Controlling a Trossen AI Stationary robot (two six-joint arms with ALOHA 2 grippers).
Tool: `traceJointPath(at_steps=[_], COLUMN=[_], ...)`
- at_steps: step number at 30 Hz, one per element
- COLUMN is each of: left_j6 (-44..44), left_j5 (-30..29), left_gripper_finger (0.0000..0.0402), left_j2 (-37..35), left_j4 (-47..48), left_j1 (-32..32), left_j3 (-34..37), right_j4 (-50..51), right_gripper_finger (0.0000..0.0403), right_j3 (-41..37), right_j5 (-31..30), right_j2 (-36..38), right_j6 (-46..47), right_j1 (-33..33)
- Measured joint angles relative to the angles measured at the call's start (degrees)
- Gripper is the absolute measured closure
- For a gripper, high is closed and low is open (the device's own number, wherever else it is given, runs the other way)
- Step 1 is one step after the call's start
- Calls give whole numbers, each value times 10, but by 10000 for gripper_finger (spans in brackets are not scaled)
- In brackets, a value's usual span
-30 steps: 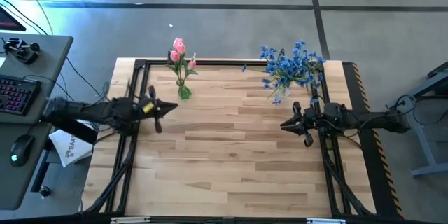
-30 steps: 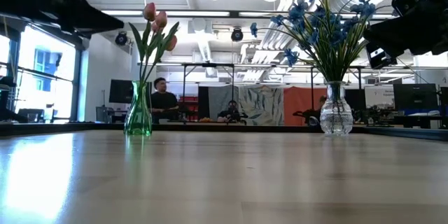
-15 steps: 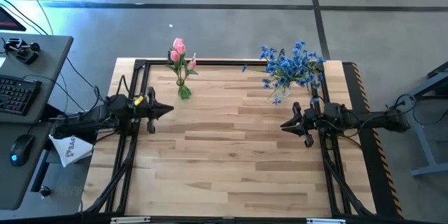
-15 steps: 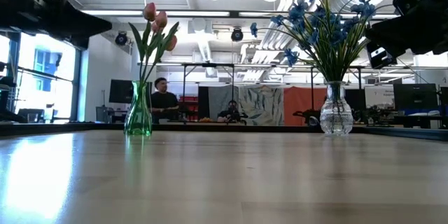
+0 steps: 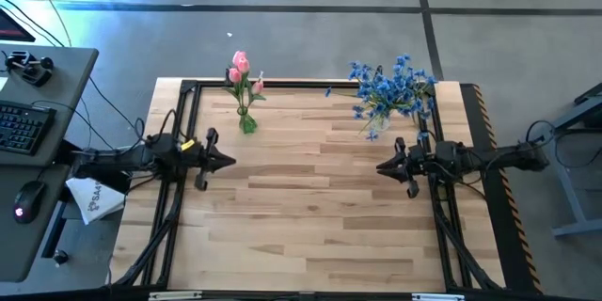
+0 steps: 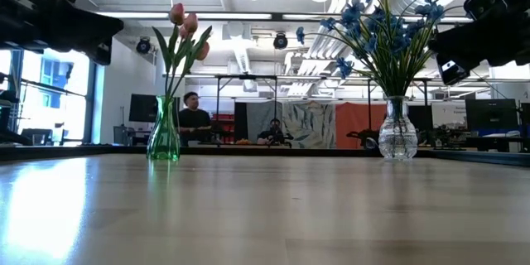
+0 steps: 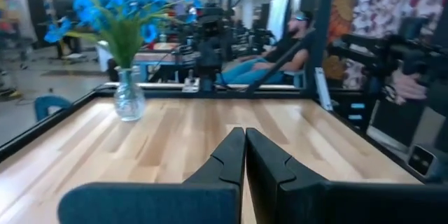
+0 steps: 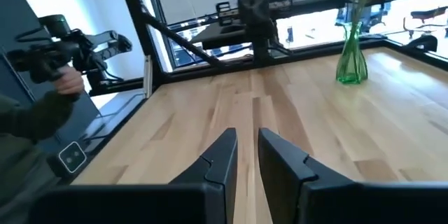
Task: Sort flowers into vase by color
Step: Return to Home Position
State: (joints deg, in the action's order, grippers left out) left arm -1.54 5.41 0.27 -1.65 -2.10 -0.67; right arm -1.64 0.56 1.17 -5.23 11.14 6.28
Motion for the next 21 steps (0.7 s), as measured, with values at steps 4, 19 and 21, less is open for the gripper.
traceJointPath(at_steps=[4,19,21], left_j6=[22,22,18], left_j5=[0,-6,-6], left_gripper_finger=[401,401,401], left_j2=[-1,1,1], left_j4=[0,1,1], left_j1=[23,42,42], left_j3=[0,0,0], right_j4=[2,-5,-3], right_gripper_finger=[348,348,348], right_j3=[0,0,0], right_j5=[-22,-9,37], right_j2=[0,1,1], right_j6=[-7,-80,-72], right_j1=[12,-87,-124])
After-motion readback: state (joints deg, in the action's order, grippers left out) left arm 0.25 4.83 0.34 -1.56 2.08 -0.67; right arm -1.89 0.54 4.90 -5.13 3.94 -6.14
